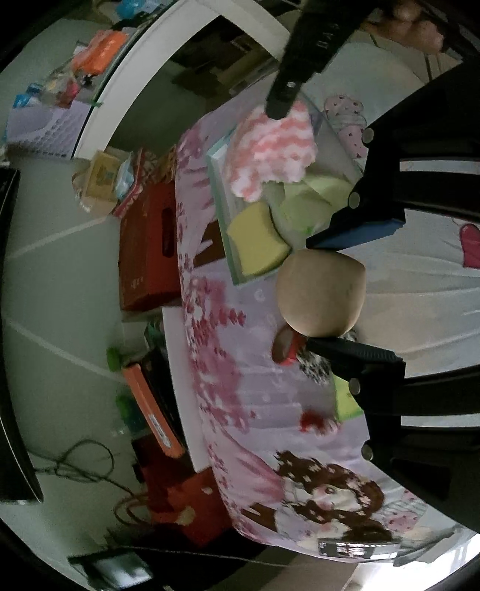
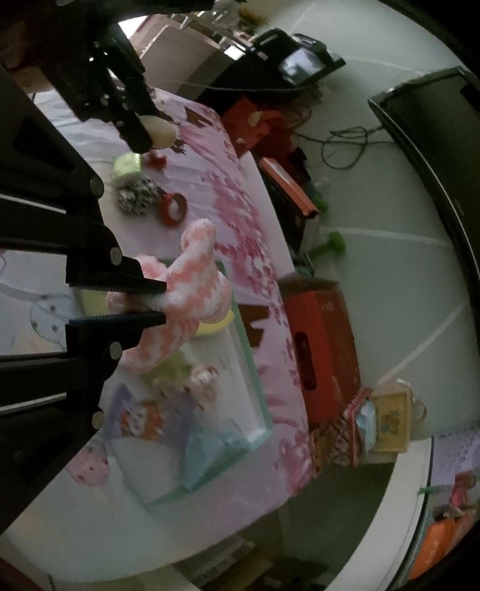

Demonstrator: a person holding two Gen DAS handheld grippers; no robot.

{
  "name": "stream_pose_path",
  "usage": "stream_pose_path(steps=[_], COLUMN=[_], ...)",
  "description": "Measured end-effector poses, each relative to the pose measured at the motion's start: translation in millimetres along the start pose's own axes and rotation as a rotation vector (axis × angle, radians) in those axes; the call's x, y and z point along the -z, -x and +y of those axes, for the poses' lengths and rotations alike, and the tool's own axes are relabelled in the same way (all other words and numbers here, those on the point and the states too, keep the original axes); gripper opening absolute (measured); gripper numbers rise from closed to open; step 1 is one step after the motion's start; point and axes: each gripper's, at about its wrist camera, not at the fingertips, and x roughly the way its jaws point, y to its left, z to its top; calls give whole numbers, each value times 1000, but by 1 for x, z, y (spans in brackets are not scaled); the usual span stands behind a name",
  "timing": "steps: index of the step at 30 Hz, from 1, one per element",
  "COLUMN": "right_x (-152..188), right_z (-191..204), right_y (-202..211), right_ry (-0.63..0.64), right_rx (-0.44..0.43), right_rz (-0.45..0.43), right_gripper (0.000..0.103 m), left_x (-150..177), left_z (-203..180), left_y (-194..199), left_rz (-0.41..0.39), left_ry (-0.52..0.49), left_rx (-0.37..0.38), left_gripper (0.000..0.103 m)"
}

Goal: Organize soft objects
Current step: 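Carry the sponge puff and striped towel over the white tray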

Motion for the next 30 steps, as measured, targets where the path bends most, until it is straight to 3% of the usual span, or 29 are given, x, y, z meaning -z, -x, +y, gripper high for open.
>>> stream_pose_path(steps=[13, 30], right_x=[-26, -42], right_z=[-48, -89], right_y=[-27, -86], right_ry=[-29, -45], right_rx=[58, 111], right_rz=[1, 40], right_gripper=[11, 11], left_x=[-26, -37], left_z=[-53, -91], left_y=[-44, -119], left_rz=[0, 51], left_ry=[-112, -179], left_rx=[56, 117], left_gripper=[49, 49])
